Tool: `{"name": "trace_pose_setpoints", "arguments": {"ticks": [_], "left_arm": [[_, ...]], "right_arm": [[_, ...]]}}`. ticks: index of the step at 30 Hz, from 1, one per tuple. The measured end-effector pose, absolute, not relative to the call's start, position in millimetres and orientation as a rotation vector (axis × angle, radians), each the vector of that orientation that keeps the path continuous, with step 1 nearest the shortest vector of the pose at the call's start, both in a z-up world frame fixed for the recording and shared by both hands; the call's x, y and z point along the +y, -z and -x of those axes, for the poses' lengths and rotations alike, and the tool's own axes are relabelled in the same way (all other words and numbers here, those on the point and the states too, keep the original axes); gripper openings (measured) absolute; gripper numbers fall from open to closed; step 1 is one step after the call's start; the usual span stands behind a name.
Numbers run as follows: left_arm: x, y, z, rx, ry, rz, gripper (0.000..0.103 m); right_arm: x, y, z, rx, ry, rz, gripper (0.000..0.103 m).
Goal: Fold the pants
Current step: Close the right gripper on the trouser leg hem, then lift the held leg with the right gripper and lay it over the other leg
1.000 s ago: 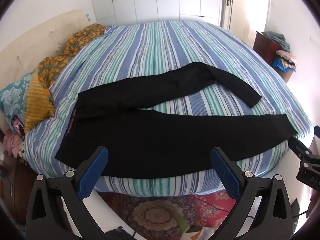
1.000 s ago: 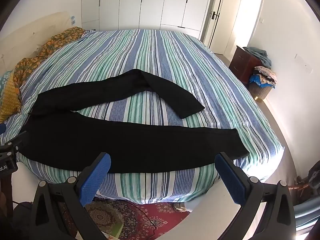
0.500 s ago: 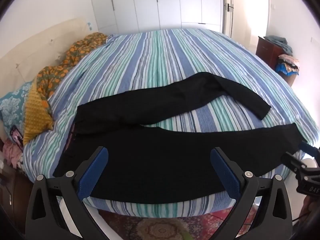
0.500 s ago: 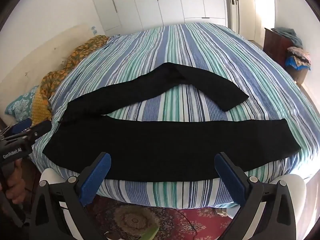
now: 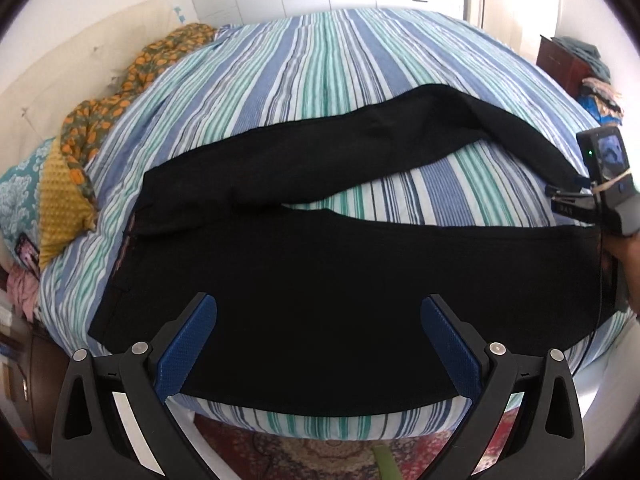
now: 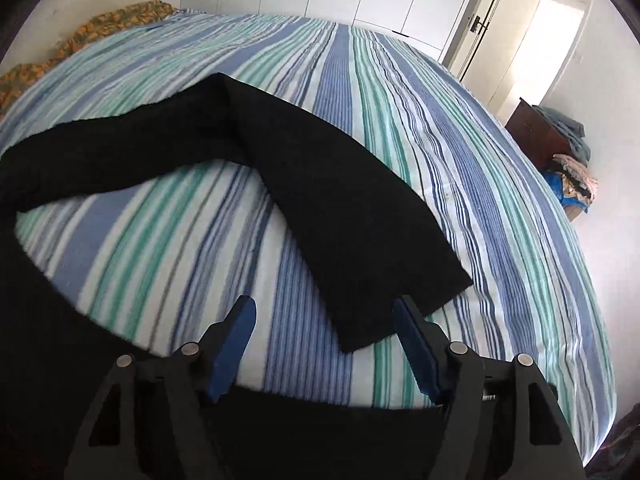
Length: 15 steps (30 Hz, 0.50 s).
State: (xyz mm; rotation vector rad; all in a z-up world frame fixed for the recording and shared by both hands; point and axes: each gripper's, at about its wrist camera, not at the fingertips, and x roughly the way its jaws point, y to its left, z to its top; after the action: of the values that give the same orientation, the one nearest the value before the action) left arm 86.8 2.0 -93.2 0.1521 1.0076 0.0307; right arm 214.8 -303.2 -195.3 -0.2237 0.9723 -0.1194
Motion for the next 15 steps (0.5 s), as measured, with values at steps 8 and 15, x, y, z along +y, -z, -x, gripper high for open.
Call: {"name": "trace_pose_setpoints", "arguments": {"ticks": [8, 15], "left_arm": [[7, 93, -118, 0.983, -0.042, -0.139, 0.102], [-3, 66, -134, 0.93, -0.01, -0.102, 0.102]], "right_arm": [[-348, 160, -243, 0.944, 0.135, 0.285, 0.005], [-366, 79, -254, 0.871, 0.103, 0.304, 0.005]]}}
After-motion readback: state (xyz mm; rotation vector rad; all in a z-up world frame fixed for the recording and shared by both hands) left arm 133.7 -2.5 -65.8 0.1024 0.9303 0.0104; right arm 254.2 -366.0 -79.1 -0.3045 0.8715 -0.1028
